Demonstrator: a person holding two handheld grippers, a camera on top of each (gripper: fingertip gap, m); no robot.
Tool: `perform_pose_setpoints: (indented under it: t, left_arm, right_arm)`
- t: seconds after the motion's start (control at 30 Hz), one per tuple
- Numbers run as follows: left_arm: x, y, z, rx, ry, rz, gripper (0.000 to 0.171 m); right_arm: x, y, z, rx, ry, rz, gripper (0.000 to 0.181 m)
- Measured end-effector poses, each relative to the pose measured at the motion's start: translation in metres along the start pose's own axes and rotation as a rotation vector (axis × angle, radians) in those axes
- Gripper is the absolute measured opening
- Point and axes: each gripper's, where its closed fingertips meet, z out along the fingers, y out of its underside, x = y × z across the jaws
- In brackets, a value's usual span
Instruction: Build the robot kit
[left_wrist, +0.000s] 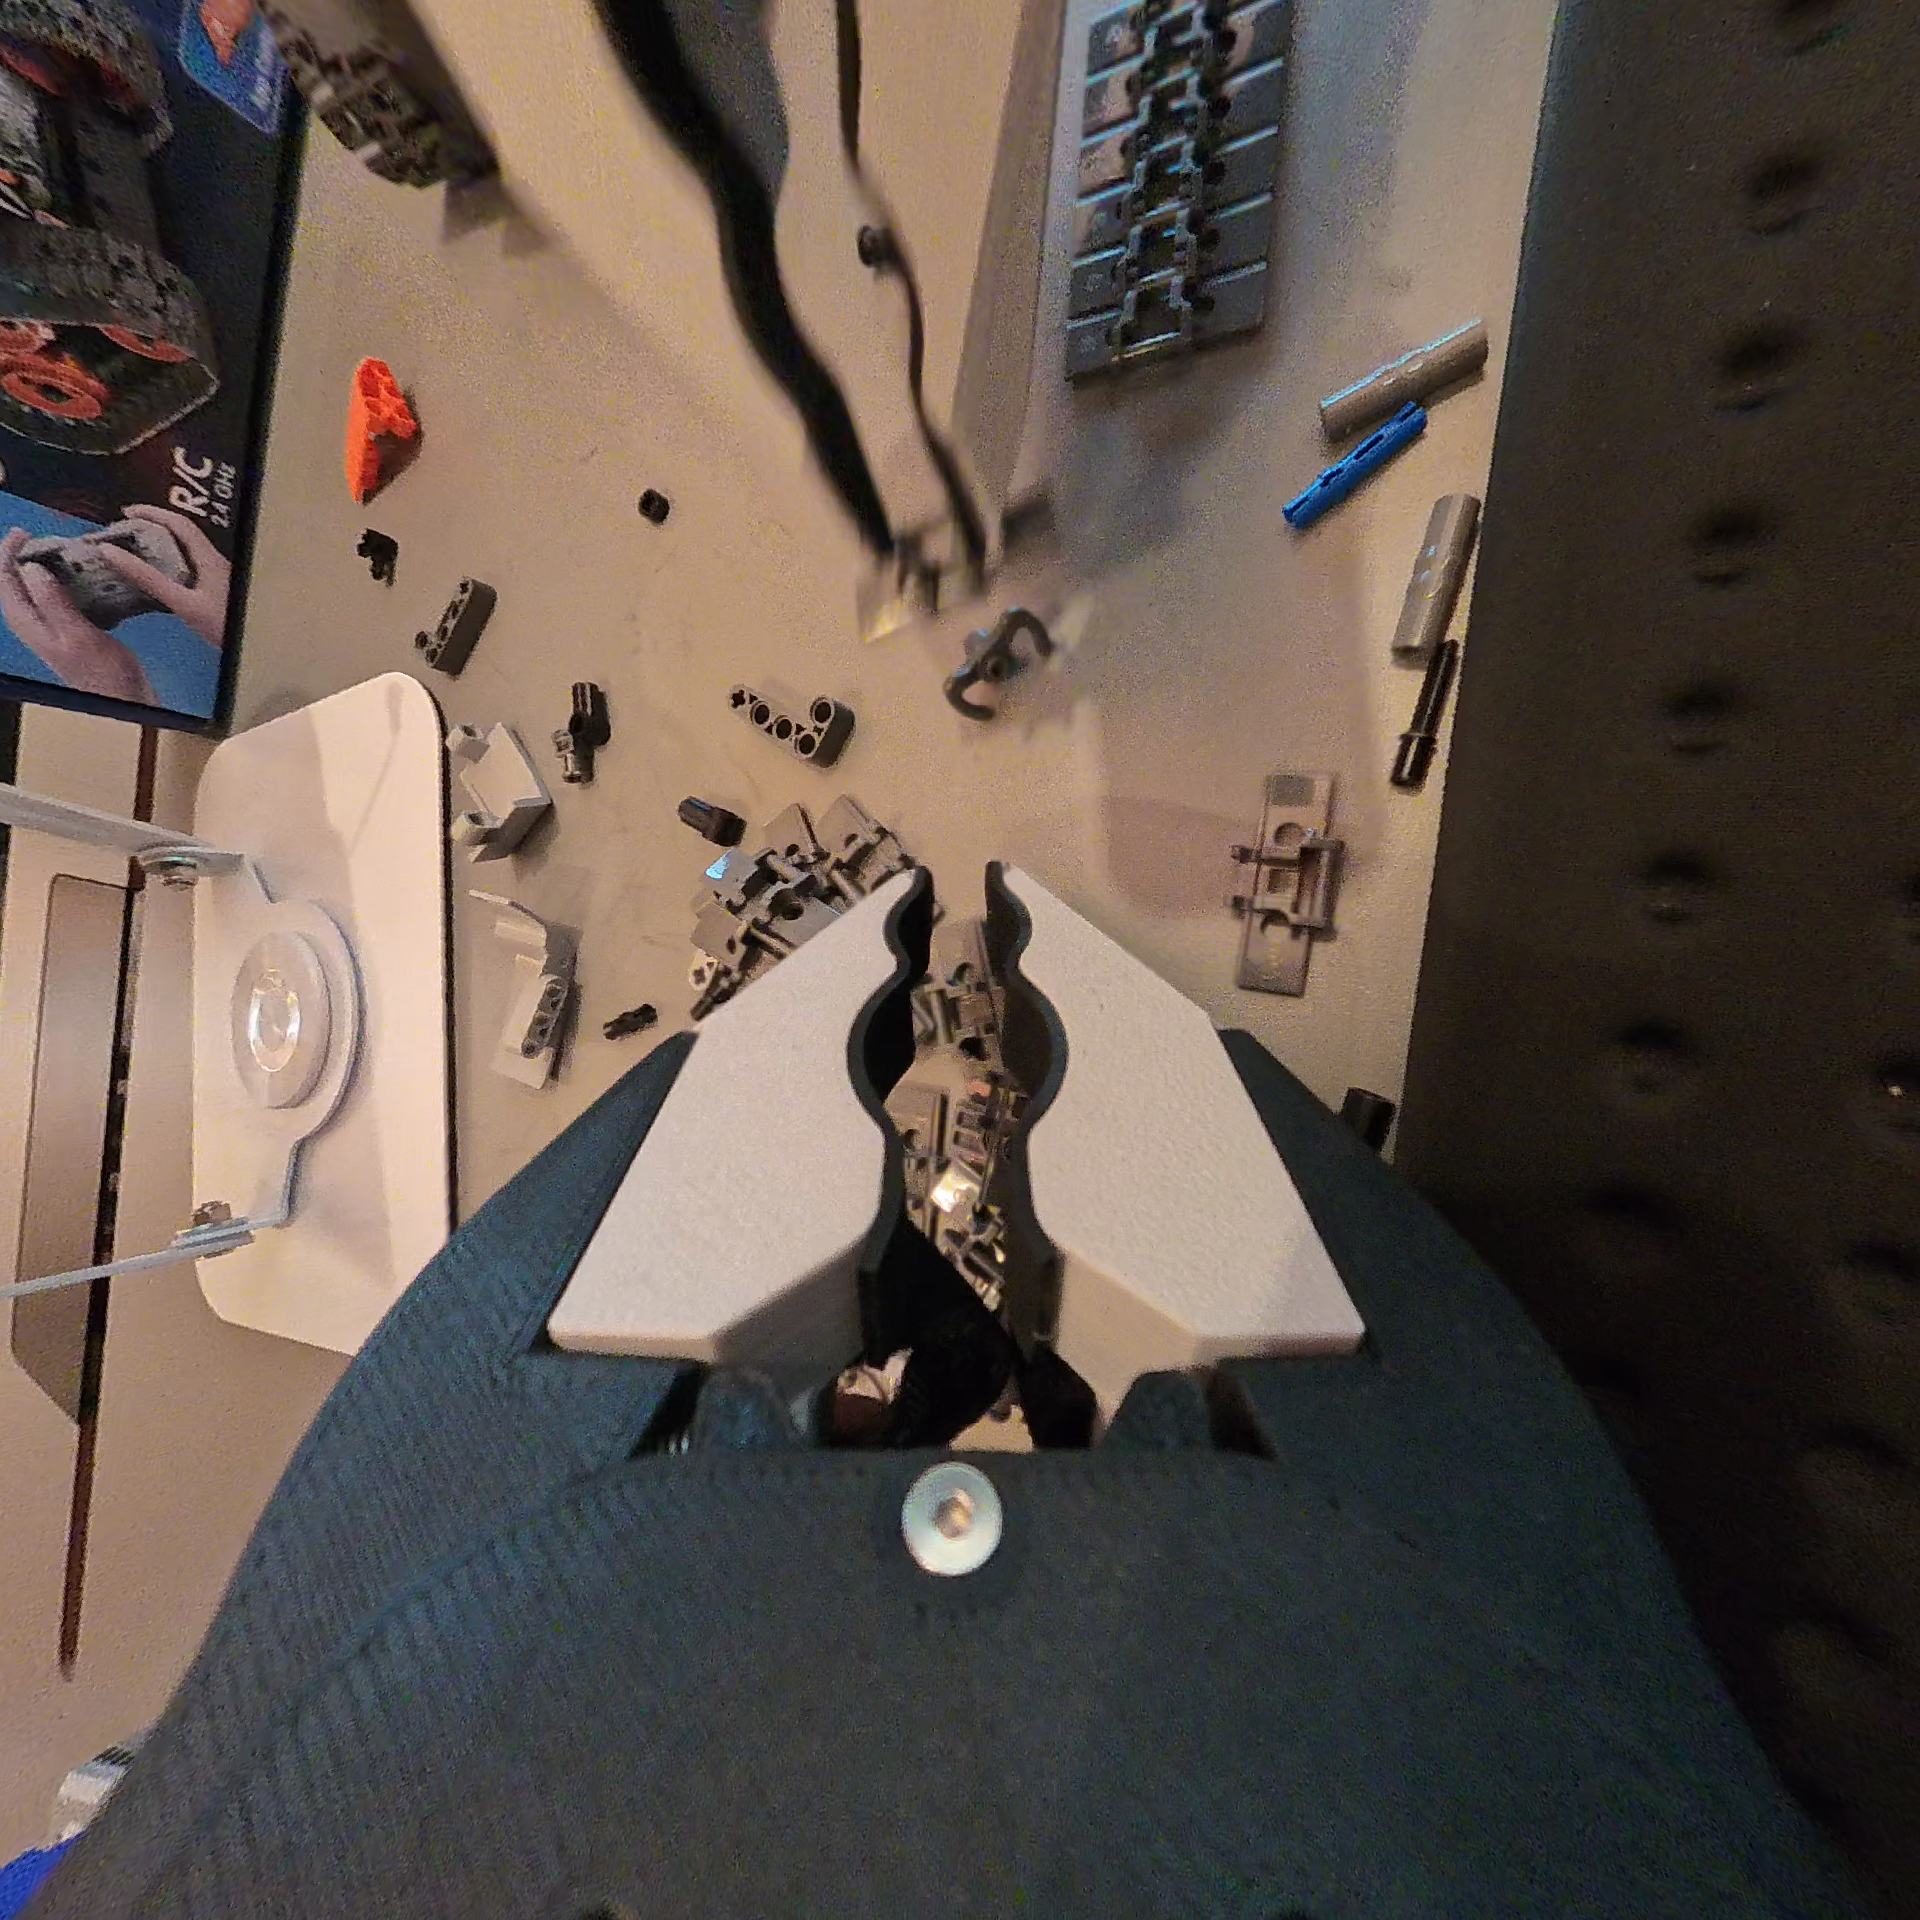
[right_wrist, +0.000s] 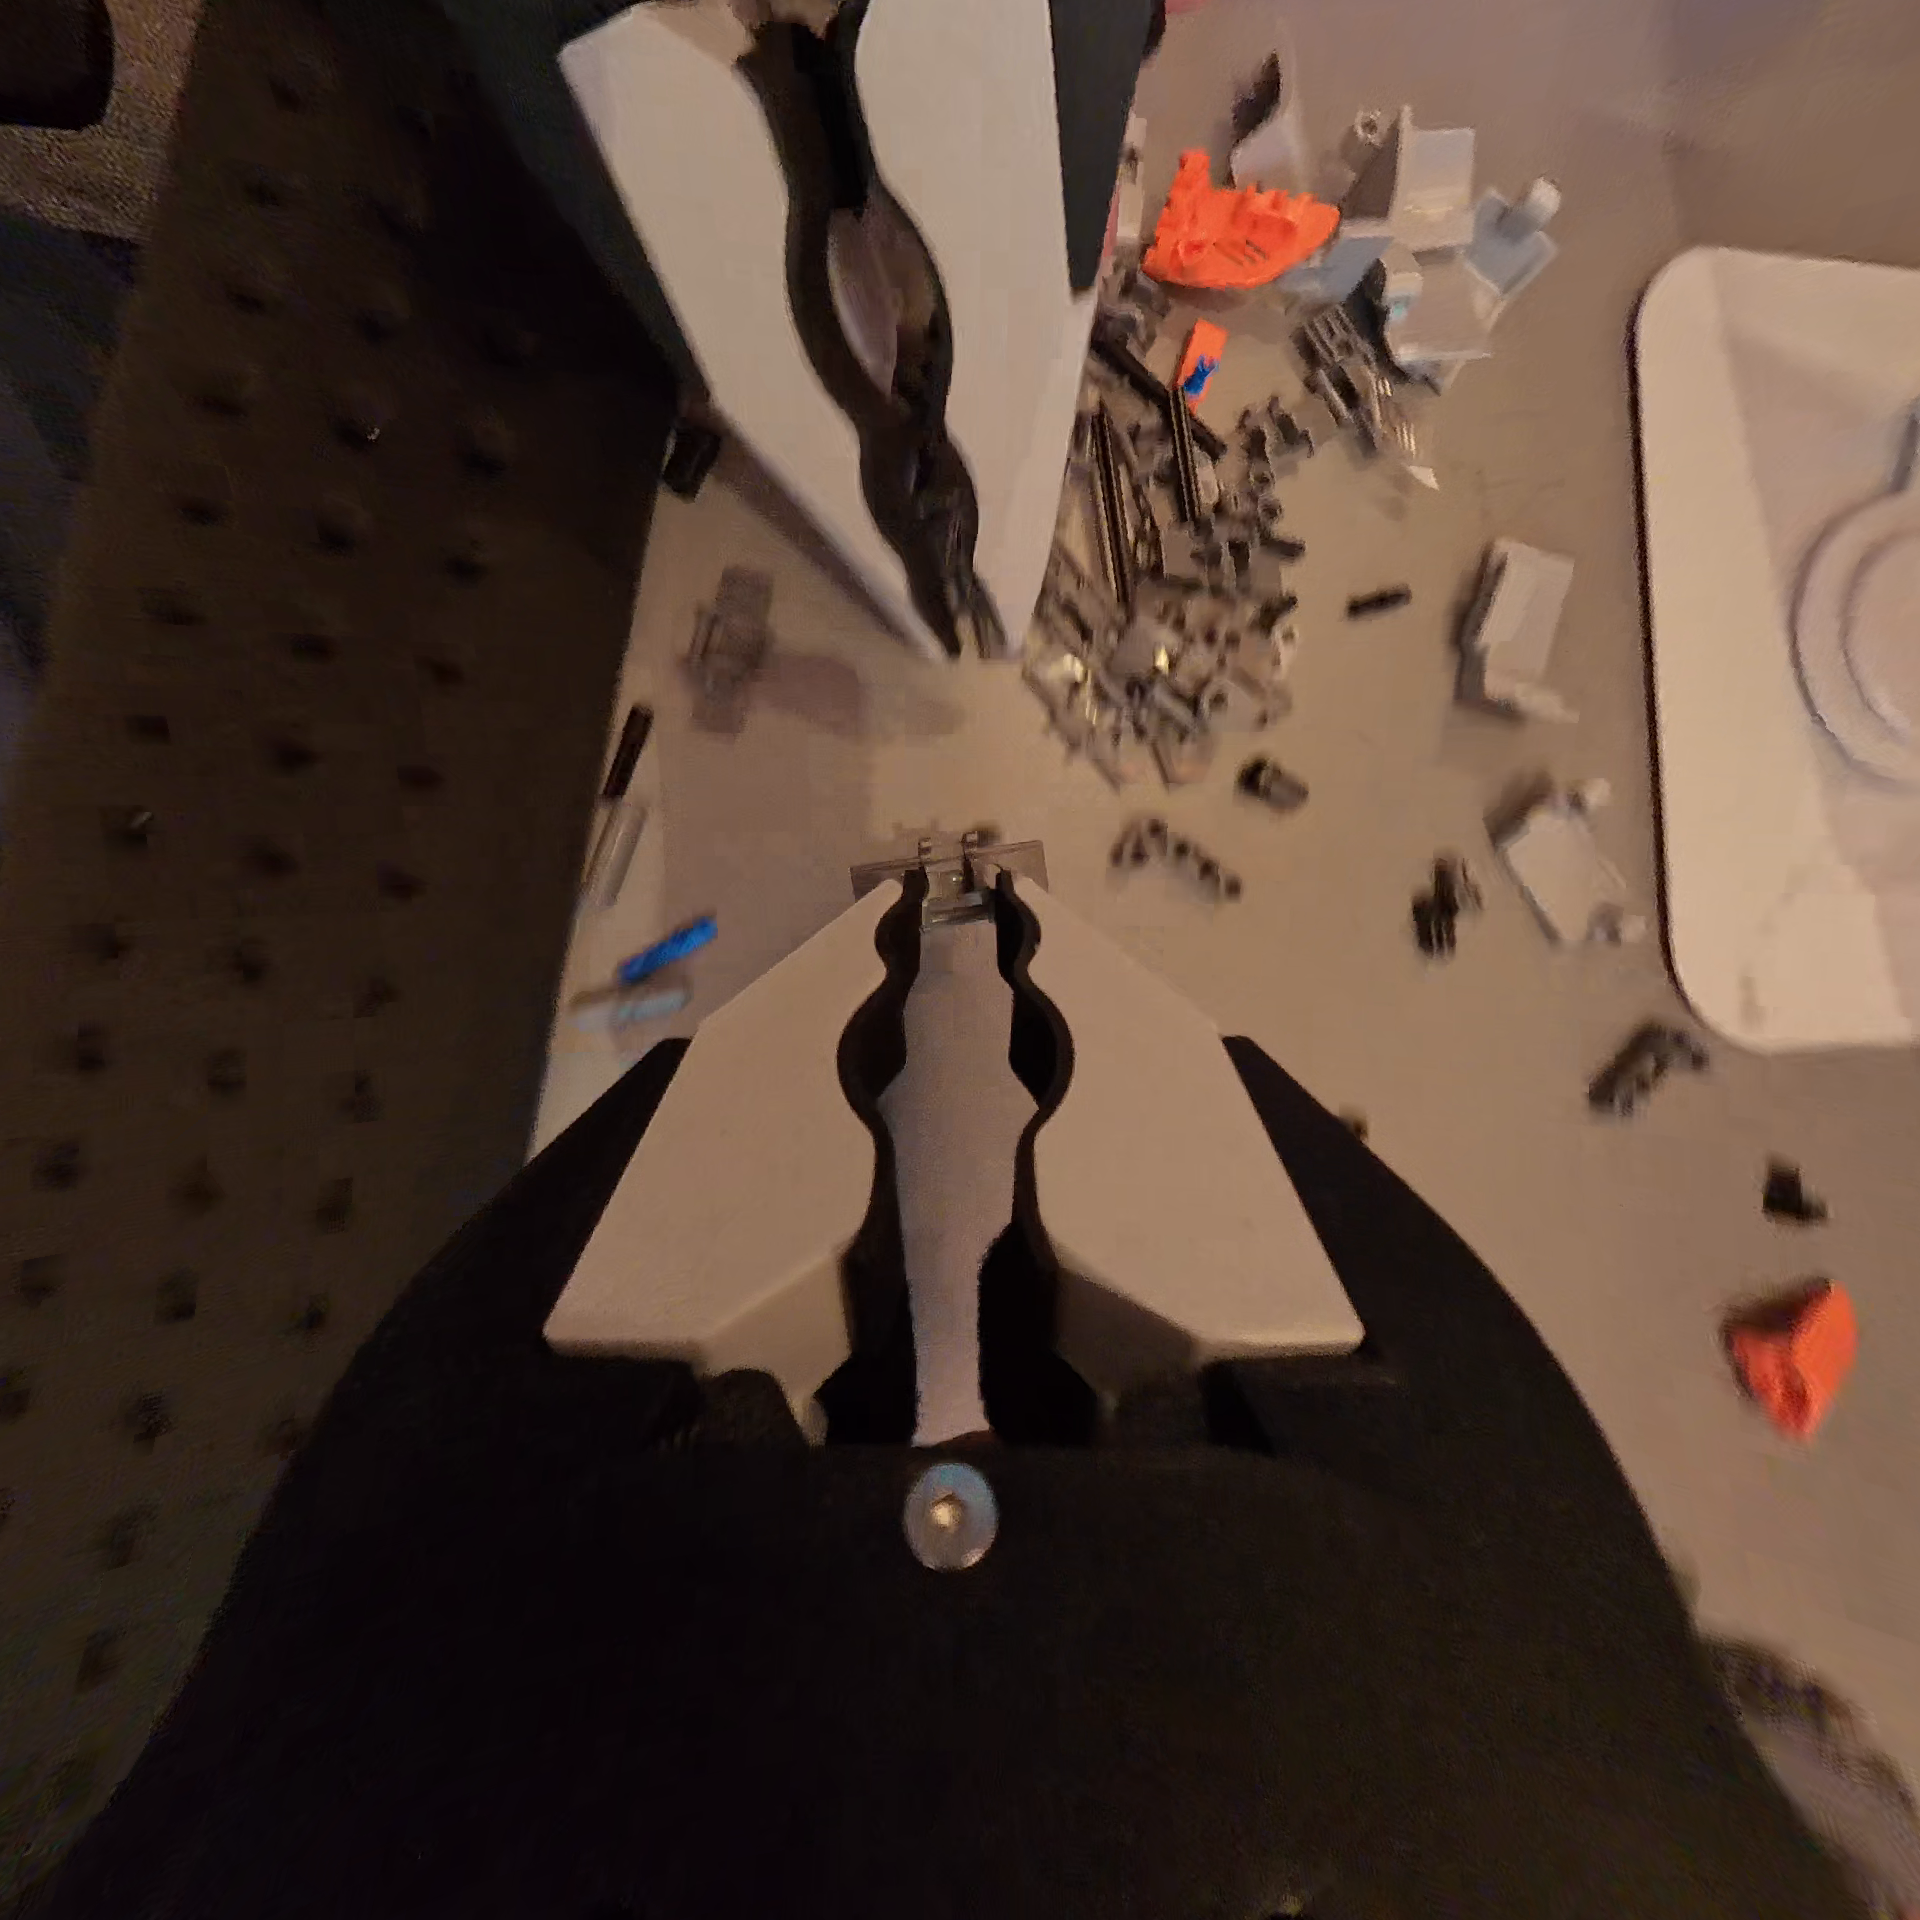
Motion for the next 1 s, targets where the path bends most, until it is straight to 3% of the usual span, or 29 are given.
perform_pose_setpoints:
  t: [0.2,0.37,0.47,0.57,1.0]
  left_arm:
    - [0.004,-0.004,0.004,0.007,0.012,0.020,0.010]
    - [0.009,-0.012,0.008,0.006,0.024,0.046,0.011]
    - [0.011,-0.013,0.008,0.006,0.026,0.045,0.011]
    - [0.012,-0.012,0.009,0.005,0.032,0.042,0.012]
    - [0.018,-0.011,0.011,-0.002,0.058,0.053,0.013]
  right_arm:
    - [-0.027,0.087,-0.072,-0.103,0.043,0.143,0.011]
    - [-0.046,0.140,-0.079,-0.215,0.066,0.249,0.012]
    - [-0.049,0.152,-0.077,-0.218,0.081,0.323,0.015]
    - [-0.050,0.156,-0.080,-0.191,0.094,0.361,0.032]
    - [-0.076,0.158,-0.088,-0.196,0.030,0.404,0.036]
